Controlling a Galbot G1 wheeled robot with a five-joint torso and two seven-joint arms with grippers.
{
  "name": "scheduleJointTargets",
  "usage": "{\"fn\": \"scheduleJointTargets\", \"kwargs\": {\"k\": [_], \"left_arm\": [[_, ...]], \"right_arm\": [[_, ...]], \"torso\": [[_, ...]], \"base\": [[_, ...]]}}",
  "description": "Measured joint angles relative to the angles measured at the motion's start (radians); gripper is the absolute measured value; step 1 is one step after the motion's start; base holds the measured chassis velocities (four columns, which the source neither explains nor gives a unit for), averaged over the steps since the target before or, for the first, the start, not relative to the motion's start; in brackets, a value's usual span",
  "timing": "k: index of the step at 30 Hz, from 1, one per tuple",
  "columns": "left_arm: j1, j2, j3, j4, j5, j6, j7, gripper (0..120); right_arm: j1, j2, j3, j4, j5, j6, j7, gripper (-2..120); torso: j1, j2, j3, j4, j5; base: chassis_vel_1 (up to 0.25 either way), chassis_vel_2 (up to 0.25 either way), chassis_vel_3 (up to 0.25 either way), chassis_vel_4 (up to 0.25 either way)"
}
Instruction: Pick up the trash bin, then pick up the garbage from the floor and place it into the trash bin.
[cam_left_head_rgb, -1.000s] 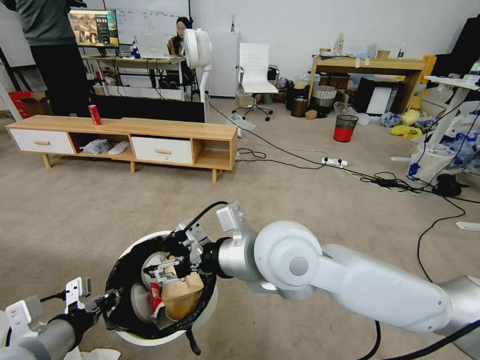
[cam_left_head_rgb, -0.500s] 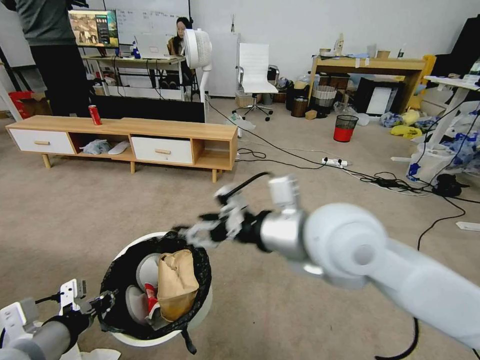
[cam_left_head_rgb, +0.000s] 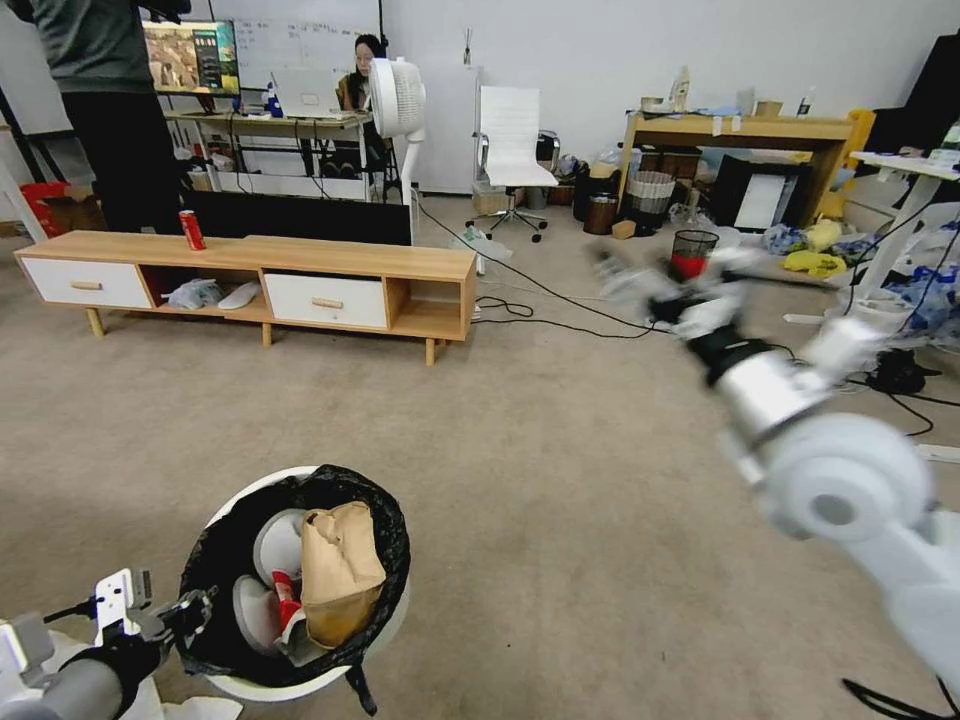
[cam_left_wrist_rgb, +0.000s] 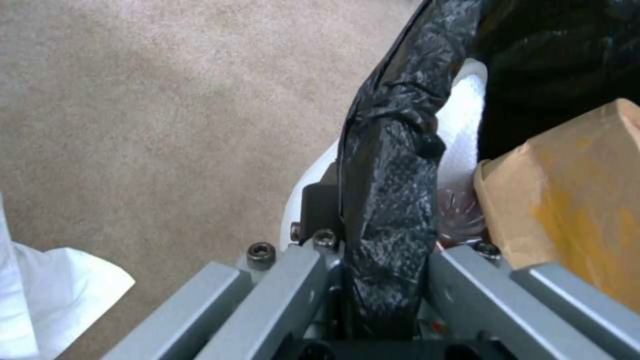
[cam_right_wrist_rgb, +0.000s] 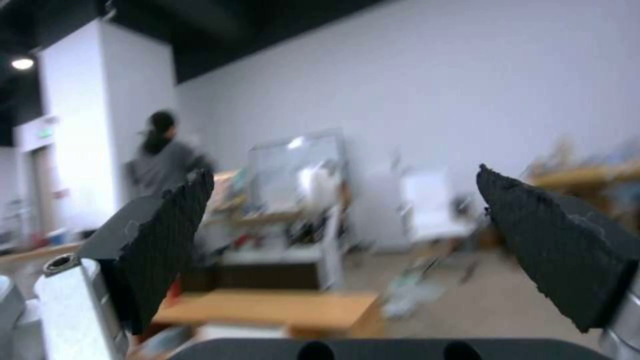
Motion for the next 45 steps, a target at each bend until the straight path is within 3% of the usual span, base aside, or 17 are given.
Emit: {"fn": "scheduleJointTargets", "kwargs": {"k": [6,13,16,31,39,45], "left_arm": [[0.013,0.0,0.009,-0.001,0.001,0.0,-0.002,1],[0.01,-0.008,0.026,-0.006,0.003,0.0,-0.001,1],[0.009,-0.009,0.041,-0.006,0.01,0.0,0.0,1],[-0.003,0.009,0.062,0.007,-0.027,0.0,-0.008,1],[-0.015,0.011,0.064,0.008,-0.037,0.0,-0.011,1],[-0.03,-0.008,0.077,0.001,-0.022,0.0,-0.006,1]], "right_arm": [[-0.267,0.063,0.308,0.015,-0.19,0.142,-0.129,100],[-0.491,0.14,0.492,0.046,-0.312,0.231,-0.178,100],[-0.58,0.208,0.556,0.056,-0.398,0.278,-0.201,100],[-0.72,0.444,0.552,0.062,-0.583,0.436,-0.265,100],[-0.737,0.49,0.5,0.064,-0.625,0.44,-0.265,100],[-0.761,0.554,0.396,0.058,-0.734,0.426,-0.236,100]], "torso": [[0.0,0.0,0.0,-0.0001,-0.0003],[0.0,0.0,0.0,-0.0003,-0.0003],[0.0,0.0,0.0,-0.0002,-0.0006],[0.0,0.0,0.0,-0.0001,-0.0006],[0.0,0.0,0.0,0.0,-0.0006],[0.0,0.0,0.0,-0.0001,-0.0005]], "base": [[0.0,0.0,0.0,0.0],[0.0,0.0,0.0,0.0],[0.0,0.0,0.0,0.0],[0.0,0.0,0.0,0.0],[0.0,0.0,0.0,0.0],[0.0,0.0,0.0,0.0]]}}
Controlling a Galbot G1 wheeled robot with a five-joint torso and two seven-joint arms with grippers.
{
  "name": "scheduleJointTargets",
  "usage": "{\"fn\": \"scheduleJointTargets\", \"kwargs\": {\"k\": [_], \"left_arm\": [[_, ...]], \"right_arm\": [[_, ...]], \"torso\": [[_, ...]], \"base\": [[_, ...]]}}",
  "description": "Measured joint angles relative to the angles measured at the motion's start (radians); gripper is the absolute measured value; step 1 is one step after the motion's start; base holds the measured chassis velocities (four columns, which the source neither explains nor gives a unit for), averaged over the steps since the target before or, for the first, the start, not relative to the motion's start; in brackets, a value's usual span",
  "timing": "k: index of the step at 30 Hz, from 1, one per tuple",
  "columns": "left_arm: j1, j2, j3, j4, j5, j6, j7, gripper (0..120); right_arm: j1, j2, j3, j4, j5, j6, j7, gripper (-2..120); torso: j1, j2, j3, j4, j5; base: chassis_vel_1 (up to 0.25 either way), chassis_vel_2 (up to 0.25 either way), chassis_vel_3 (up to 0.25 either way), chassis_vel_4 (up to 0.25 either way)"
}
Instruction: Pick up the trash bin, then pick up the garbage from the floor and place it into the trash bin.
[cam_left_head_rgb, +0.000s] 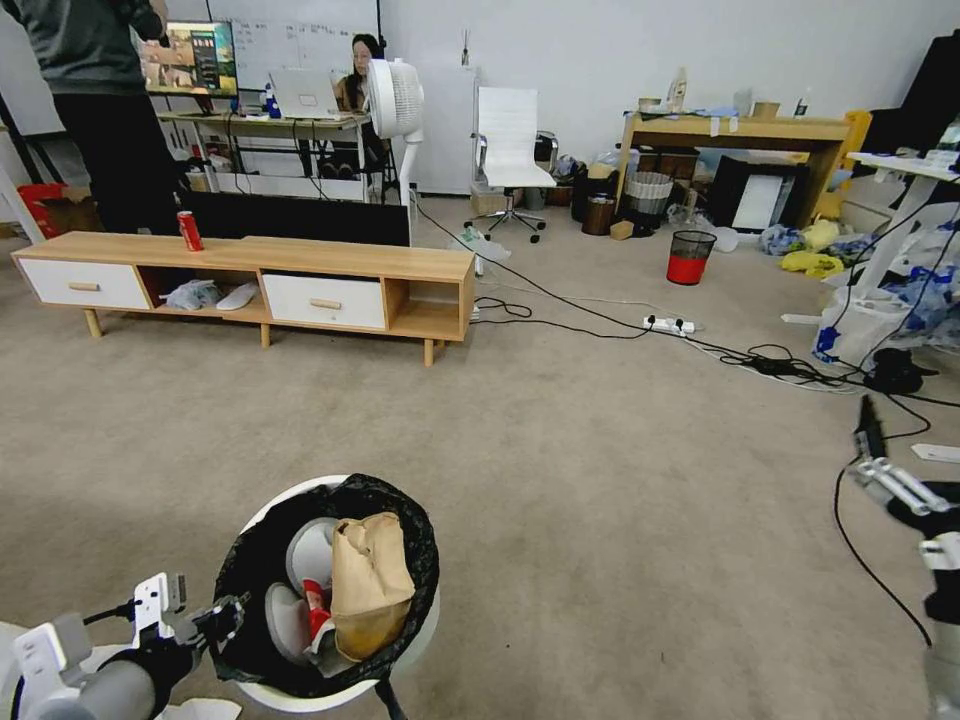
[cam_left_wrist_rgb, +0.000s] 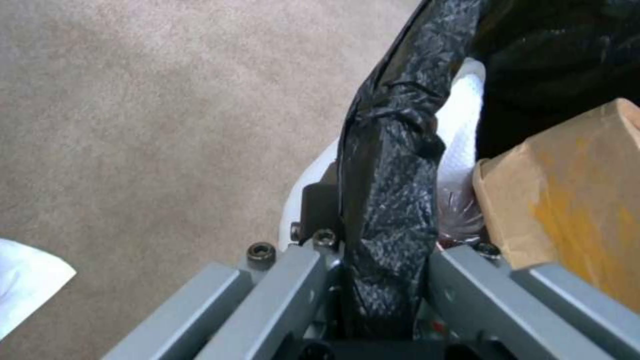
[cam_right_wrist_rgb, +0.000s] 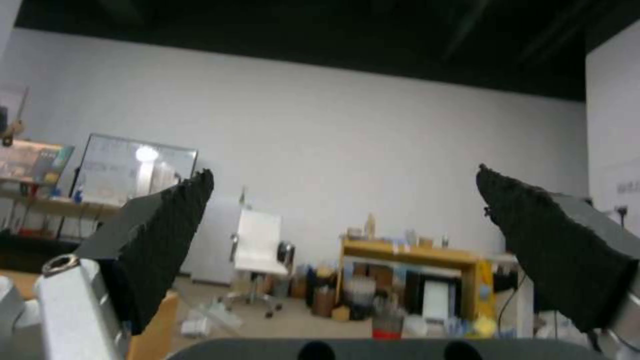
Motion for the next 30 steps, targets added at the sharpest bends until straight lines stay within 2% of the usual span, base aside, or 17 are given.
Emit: {"fn": "scheduleJointTargets", "kwargs": {"k": [10,30], "left_arm": [[-0.005,-0.021,0.011,-0.003,0.028,0.0,0.017,1],[0.003,-0.039,0.015,-0.018,0.053,0.0,0.032,1]], "right_arm": [[0.01,0.089,-0.075,-0.037,-0.103,0.017,0.002,100],[-0.004,0.132,-0.077,-0.061,-0.196,0.023,-0.006,100]], "torso": [[0.0,0.0,0.0,0.0,-0.0001],[0.0,0.0,0.0,-0.0001,0.0]], "base": [[0.0,0.0,0.0,0.0],[0.0,0.0,0.0,0.0]]}}
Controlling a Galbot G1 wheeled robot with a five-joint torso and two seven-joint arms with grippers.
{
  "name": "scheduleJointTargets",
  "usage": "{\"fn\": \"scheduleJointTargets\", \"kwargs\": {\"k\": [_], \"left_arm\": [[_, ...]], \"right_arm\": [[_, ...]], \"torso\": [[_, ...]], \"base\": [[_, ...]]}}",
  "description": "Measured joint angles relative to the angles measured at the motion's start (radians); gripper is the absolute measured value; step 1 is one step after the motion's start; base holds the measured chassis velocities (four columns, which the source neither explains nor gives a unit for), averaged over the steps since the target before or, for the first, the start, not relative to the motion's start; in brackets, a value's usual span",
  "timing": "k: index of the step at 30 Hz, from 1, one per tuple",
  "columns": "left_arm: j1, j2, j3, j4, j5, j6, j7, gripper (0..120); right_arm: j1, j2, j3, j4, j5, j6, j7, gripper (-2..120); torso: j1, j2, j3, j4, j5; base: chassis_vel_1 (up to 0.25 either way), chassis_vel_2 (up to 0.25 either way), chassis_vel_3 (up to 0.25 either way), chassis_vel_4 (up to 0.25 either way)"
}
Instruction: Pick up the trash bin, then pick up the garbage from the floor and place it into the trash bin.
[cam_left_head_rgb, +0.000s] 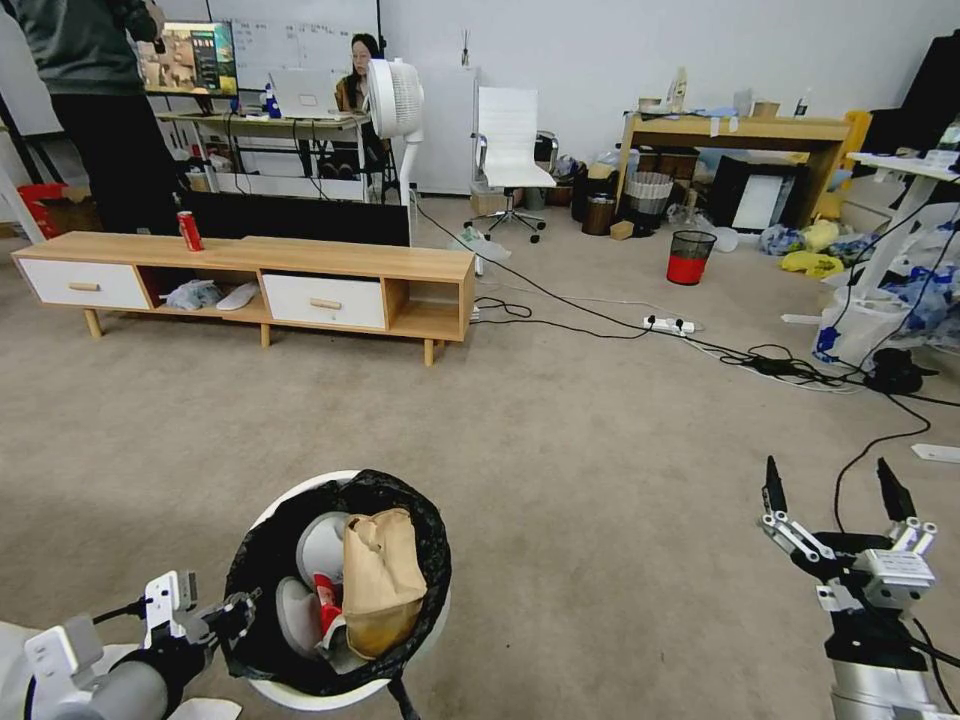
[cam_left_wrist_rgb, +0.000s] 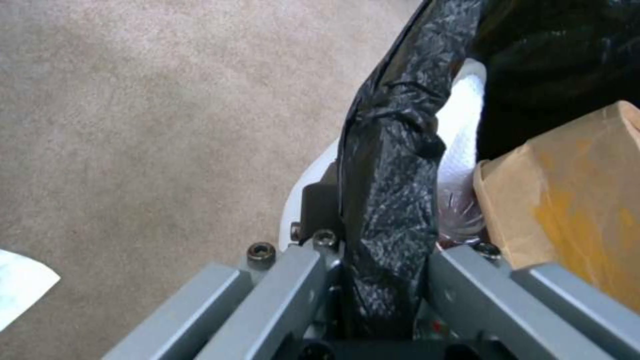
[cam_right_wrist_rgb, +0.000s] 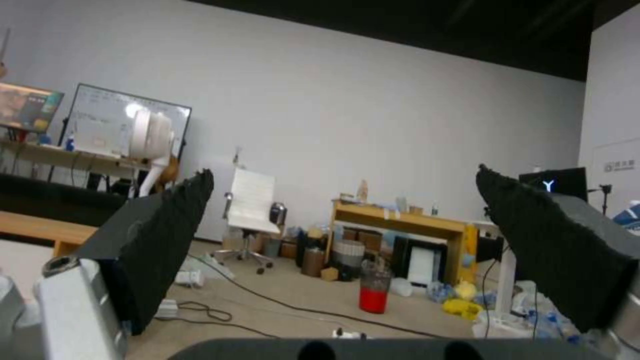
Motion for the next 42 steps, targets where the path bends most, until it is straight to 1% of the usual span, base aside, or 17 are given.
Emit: {"fn": "scheduleJointTargets", "kwargs": {"k": [13,42], "left_arm": [[0.005,0.001,0.0,-0.001,0.003,0.0,0.002,1],[0.004,0.005,-0.004,0.006,0.005,0.0,0.003,1]], "right_arm": [[-0.003,-0.004,0.013,-0.012,0.002,0.017,-0.01,100],[0.011,-0.01,0.017,-0.03,0.025,0.022,-0.001,100]], "torso": [[0.0,0.0,0.0,0.0001,0.0],[0.0,0.0,0.0,0.0,0.0]], "base": [[-0.01,0.009,0.011,-0.012],[-0.127,0.128,0.135,-0.126]]}}
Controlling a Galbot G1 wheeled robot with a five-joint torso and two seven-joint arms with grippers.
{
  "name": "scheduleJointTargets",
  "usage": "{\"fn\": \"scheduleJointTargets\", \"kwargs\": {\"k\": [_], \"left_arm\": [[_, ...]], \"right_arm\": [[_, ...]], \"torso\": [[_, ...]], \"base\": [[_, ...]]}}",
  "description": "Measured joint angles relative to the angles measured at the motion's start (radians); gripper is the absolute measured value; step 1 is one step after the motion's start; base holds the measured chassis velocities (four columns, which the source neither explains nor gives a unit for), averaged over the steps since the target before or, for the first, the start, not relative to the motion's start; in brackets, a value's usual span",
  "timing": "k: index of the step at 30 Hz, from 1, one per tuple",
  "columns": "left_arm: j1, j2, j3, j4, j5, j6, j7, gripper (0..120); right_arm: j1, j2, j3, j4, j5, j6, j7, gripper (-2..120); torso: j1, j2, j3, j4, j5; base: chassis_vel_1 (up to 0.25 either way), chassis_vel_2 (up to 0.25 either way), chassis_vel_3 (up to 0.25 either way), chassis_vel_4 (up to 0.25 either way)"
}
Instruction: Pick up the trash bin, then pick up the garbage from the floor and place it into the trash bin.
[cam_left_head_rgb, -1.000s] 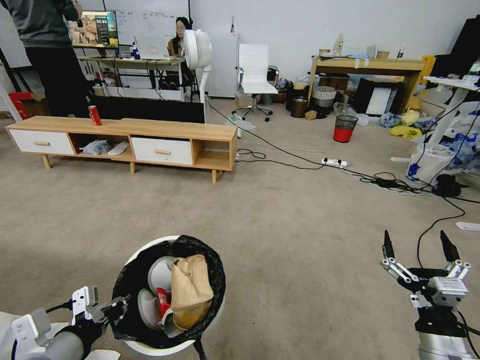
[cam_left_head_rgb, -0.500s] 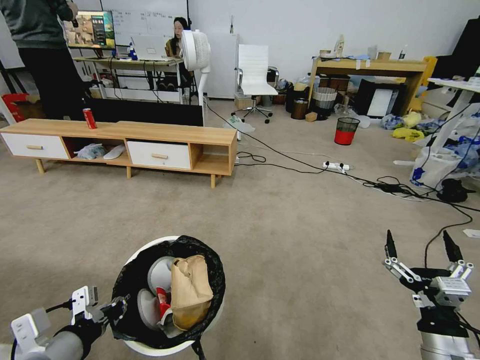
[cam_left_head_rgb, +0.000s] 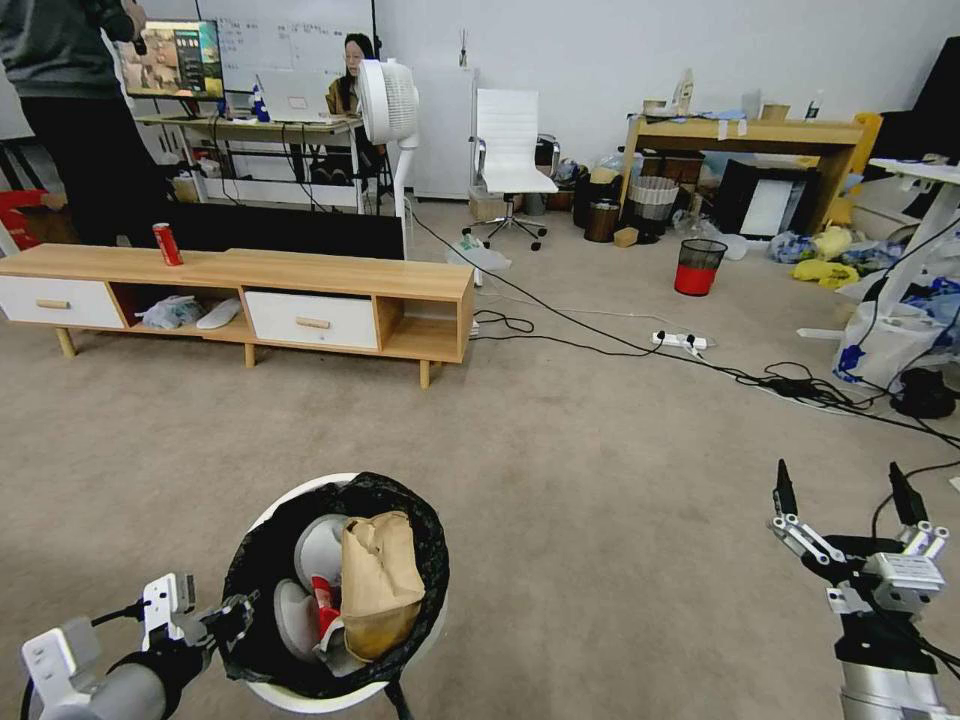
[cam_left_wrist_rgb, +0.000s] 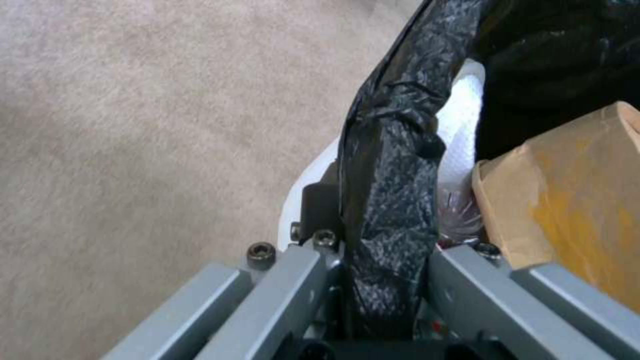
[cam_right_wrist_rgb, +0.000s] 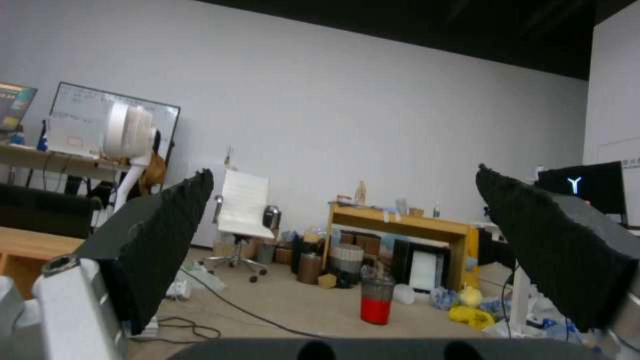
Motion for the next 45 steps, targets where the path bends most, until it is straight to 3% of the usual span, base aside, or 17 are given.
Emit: {"fn": "scheduleJointTargets", "kwargs": {"k": [45], "left_arm": [[0.005,-0.014,-0.002,0.002,0.013,0.0,0.003,1]], "right_arm": [[0.015,-0.017,0.009,-0.023,0.032,0.017,0.004,100]], "torso": [[0.0,0.0,0.0,-0.0002,-0.0002]], "base": [[-0.151,0.149,0.157,-0.152]]}}
